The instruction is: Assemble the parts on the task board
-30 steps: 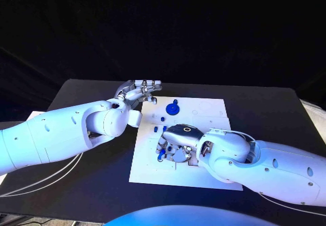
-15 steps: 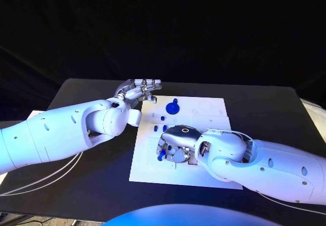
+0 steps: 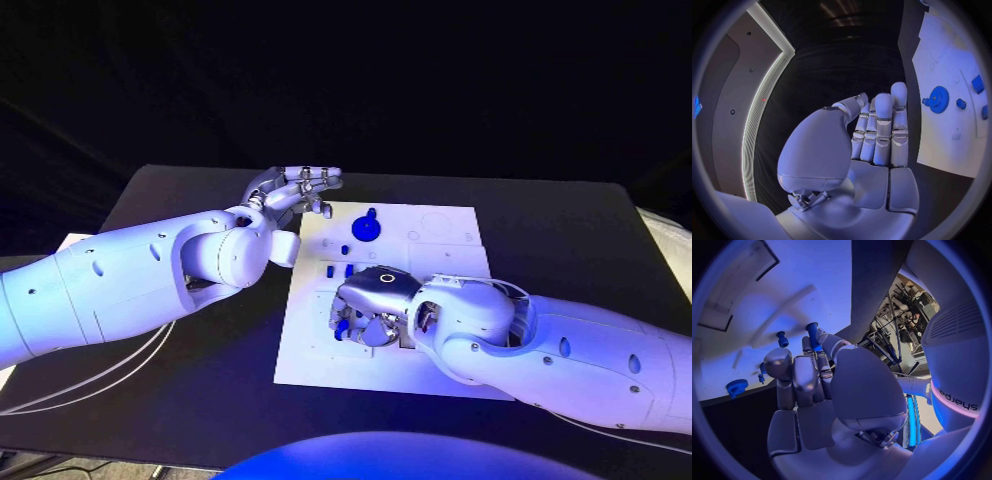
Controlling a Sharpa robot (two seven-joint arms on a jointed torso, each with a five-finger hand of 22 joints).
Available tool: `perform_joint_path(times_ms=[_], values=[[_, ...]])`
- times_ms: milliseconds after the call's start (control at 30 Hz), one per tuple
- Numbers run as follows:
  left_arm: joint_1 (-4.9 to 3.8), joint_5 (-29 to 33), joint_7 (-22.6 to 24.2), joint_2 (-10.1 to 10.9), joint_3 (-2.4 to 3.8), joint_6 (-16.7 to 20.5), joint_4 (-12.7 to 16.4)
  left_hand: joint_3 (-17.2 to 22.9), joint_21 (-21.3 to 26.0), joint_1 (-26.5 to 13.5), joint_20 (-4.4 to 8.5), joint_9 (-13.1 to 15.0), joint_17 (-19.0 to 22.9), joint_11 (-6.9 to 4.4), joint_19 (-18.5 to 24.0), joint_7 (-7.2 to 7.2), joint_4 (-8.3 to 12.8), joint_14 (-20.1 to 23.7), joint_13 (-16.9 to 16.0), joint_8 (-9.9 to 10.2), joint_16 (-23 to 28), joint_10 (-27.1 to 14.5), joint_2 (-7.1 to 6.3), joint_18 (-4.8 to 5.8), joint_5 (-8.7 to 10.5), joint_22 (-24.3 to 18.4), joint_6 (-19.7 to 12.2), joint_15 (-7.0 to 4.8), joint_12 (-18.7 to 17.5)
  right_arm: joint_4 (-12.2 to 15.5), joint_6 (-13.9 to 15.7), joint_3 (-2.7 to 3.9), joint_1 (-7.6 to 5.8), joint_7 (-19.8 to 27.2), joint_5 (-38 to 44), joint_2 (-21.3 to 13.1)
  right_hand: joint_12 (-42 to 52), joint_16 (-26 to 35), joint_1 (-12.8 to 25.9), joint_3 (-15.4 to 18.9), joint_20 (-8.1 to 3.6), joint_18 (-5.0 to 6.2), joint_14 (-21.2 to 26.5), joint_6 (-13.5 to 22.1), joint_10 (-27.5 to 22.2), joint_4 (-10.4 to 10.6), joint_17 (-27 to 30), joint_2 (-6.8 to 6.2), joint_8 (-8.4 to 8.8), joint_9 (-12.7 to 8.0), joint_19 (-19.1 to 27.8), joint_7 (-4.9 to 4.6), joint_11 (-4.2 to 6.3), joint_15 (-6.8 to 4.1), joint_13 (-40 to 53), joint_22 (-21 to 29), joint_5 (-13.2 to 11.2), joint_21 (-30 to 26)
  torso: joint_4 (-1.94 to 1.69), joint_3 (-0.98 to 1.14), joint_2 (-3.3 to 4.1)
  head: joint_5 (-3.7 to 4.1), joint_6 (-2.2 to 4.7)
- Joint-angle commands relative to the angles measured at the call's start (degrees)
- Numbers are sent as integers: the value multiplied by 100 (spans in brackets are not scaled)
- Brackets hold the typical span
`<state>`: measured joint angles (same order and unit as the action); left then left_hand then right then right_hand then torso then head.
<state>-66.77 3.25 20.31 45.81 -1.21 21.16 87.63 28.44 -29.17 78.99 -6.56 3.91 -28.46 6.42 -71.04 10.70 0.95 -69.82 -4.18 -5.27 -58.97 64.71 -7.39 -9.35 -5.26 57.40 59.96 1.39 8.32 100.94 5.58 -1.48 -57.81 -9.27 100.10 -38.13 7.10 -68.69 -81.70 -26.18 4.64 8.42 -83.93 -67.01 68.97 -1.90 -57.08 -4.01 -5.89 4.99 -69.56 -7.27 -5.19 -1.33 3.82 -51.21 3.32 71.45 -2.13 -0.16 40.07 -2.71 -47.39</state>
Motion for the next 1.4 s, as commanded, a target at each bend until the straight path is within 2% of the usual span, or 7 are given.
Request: perform_joint_path(times_ms=[33,300,767,1000,1133,1233,1400], values=[[-1,5,17,-5,4,-105,13,-15,34,38,-16,2,5,1,35,3,3,44,2,-38,21,-40,19,-104,-16,-9,-46,-16,16,-6,-293,-24,29,-69,198,22,-19,8,-2,-12,31,-88,-115,5,179,-2,20,-10,24,7,58,-33,154,30,5,35,31,2,-1,0,-6,4,-3],[-1,5,9,4,4,-97,17,-15,34,38,-16,2,5,1,35,3,3,44,2,-38,21,-40,19,-104,-16,-9,-46,-16,16,-22,-58,-33,31,-113,165,-8,-338,318,590,564,209,24,62,730,-773,232,491,-512,233,-129,505,-217,-90,235,-22,700,346,-387,5,2,-7,9,2],[-1,5,-4,22,3,-104,2,-20,36,38,-17,2,8,3,36,5,7,47,3,-40,20,-46,18,-104,-15,-10,-51,-15,21,421,1427,9,53,45,-19,-514,131,751,330,1544,245,115,204,1079,-1350,317,1137,-359,183,-92,707,-200,-107,247,36,1257,497,-790,4,4,-8,64,25],[-1,4,-12,44,3,-101,0,-20,36,38,-17,2,8,3,36,5,7,47,3,-40,20,-46,18,-104,-15,-10,-51,-15,21,914,1444,98,-159,-260,-751,-1369,481,510,312,1678,210,60,57,927,-969,394,838,-247,143,-78,477,-201,-54,205,69,955,593,-618,23,4,-15,198,72],[-1,4,-16,66,2,-100,34,-20,36,38,-17,2,8,3,36,5,7,47,3,-40,20,-46,18,-104,-15,-10,-51,-15,21,1098,1272,103,-330,-651,-1414,-1973,851,21,483,1743,171,-78,-133,795,-152,578,180,-153,103,-65,1,-177,67,127,183,155,686,-149,49,-17,-29,386,105],[-1,-1,-17,96,1,-98,90,-20,36,38,-17,2,8,3,36,5,7,47,3,-40,20,-46,18,-104,-15,-10,-51,-15,21,1166,1093,42,-396,-976,-1825,-2461,1166,-589,716,1903,16,-241,-302,676,561,837,-649,-165,55,-56,-508,-31,248,-27,401,-757,795,394,105,-36,-41,483,132],[-2,-5,-24,127,1,-101,150,-20,36,38,-17,2,8,3,36,5,7,47,3,-40,20,-46,18,-104,-15,-10,-51,-15,21,1213,1044,-60,-403,-1413,-1920,-2868,1782,-711,894,2228,-121,-307,-273,613,1056,1142,-740,-237,-17,-48,-680,98,394,-155,1040,-1144,1268,649,196,-24,-51,518,154]])
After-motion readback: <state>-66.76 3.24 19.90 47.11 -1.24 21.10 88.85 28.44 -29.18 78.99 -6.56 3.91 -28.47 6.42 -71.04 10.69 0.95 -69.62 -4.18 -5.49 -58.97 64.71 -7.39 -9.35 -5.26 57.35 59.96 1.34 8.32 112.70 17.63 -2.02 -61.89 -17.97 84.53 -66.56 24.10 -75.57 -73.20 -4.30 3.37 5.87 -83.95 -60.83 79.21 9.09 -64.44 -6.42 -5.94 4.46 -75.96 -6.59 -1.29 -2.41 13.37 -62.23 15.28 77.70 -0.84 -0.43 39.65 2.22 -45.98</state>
